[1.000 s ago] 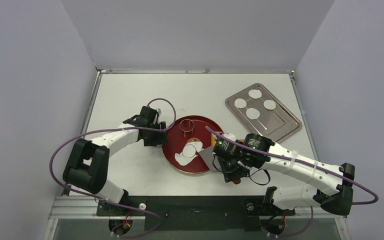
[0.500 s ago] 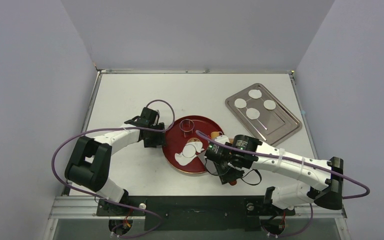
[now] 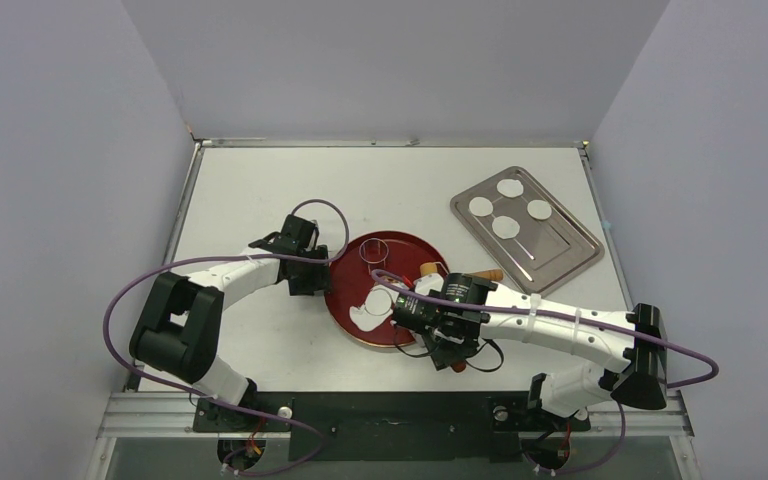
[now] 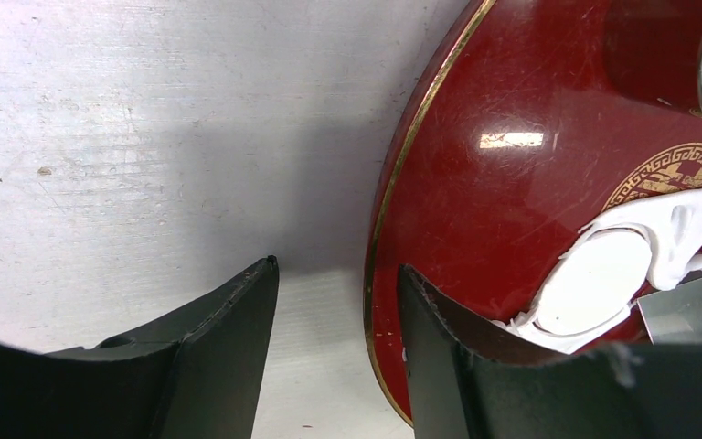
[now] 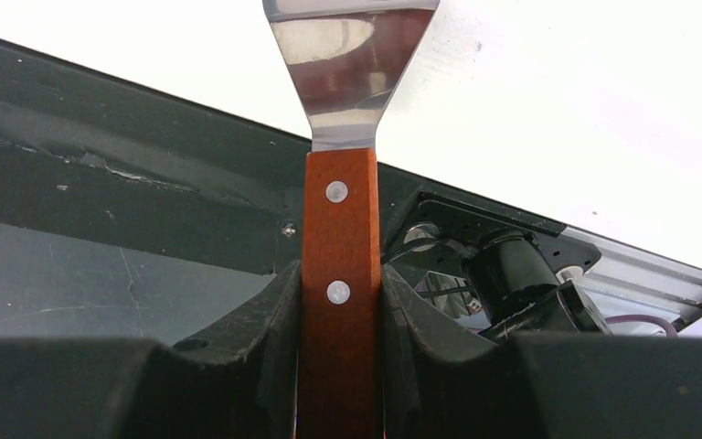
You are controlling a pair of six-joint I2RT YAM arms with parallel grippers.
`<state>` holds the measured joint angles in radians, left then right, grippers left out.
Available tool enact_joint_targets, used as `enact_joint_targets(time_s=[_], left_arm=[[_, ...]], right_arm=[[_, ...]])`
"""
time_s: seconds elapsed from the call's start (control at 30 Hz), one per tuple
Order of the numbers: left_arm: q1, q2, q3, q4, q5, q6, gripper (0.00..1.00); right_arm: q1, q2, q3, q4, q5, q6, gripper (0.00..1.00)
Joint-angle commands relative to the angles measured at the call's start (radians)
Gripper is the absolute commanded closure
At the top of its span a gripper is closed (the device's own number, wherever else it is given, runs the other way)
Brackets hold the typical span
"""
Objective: Roll out the dumpling wrappers from the dough
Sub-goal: Remove the dumpling wrapper from the work surface.
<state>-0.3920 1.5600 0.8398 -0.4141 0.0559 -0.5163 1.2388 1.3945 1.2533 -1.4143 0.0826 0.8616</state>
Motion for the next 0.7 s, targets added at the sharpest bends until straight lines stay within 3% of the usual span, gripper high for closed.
enact_joint_targets(time_s=[0.0, 0.67], left_arm=[[-0.001, -0.026, -0.005, 0.022, -0.007, -0.011, 0.52], [-0.001, -0.032, -0.045, 0.053, -0.019, -0.002, 0.71]], right_arm=[[0.008, -0.014, 0.026, -0.025, 0.051, 0.022, 1.0], [-0.051, 0.011, 0.023, 0.101, 0.149, -0.005, 1.0]])
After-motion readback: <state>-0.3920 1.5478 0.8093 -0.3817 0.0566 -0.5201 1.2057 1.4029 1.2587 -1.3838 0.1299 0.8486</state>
